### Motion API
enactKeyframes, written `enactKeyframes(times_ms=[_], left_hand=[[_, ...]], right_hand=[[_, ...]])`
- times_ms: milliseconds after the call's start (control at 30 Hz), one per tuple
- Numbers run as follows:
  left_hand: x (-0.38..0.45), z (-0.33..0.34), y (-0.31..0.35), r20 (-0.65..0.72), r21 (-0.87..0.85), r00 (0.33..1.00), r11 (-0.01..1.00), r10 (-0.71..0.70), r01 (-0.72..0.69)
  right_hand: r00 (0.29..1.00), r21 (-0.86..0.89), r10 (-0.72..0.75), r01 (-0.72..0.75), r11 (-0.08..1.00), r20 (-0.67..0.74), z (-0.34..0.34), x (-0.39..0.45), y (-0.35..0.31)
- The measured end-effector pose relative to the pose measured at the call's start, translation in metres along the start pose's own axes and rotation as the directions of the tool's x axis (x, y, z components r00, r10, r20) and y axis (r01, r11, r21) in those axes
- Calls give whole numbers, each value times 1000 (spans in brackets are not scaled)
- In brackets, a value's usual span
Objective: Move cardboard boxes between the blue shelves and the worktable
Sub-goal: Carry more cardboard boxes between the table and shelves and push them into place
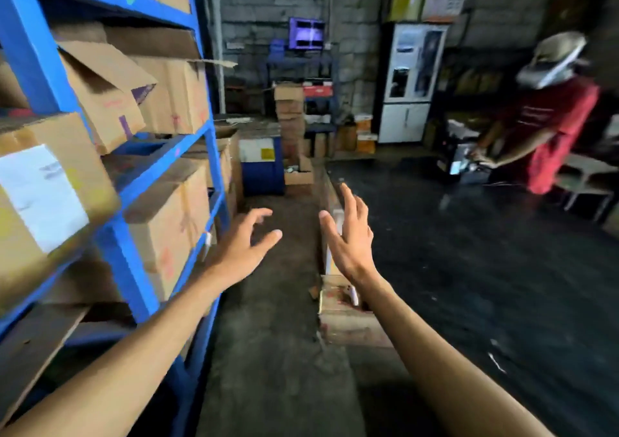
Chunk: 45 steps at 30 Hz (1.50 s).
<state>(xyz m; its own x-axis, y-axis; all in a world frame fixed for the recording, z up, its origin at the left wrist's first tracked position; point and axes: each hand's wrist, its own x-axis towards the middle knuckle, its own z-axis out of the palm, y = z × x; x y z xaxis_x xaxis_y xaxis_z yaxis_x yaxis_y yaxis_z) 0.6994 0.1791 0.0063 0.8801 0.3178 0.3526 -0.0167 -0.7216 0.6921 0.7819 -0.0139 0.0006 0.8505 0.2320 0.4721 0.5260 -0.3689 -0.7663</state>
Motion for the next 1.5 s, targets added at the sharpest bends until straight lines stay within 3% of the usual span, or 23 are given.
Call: enactKeyframes(times_ms=[200, 333, 533, 733, 867, 1000, 1167, 1367, 1467, 1500], left_hand=[[-5, 113, 85, 341, -140, 937, 990, 81, -35], [-30, 180, 142, 521, -251, 833, 966, 183, -56], [-77, 250, 224, 635, -326, 709, 938, 307, -114], [-138, 306, 310, 705, -441, 540, 881, 459, -173], [-188, 328, 364, 734, -531, 383, 826, 560, -191], [-239, 342, 415, 748, -607, 174, 767, 640, -209], [-294, 354, 450, 732, -662, 9, 713, 682, -232], [-340, 365, 471, 659, -752, -32, 656, 752, -64], [-353, 372, 474, 652, -757, 63, 653, 756, -5], [-356, 375, 474, 658, -752, 101, 658, 746, 33]], right_hand=[[950, -136, 202, -239, 962, -236, -122, -52, 47], [871, -153, 290, -375, 914, -397, -201, -99, 65], [762, -197, 279, -466, 862, -585, -297, -166, 73], [664, -241, 205, -515, 823, -719, -385, -238, 59], [583, -253, 149, -551, 795, -799, -429, -288, 39], [521, -291, 61, -565, 772, -851, -464, -339, 18], [386, -321, -56, -667, 672, -921, -498, -403, 5], [131, -184, -161, -907, 380, -978, -534, -482, -6], [-49, 33, -18, -861, 508, -999, -551, -514, 1], [-74, 91, 53, -816, 571, -996, -555, -521, 3]])
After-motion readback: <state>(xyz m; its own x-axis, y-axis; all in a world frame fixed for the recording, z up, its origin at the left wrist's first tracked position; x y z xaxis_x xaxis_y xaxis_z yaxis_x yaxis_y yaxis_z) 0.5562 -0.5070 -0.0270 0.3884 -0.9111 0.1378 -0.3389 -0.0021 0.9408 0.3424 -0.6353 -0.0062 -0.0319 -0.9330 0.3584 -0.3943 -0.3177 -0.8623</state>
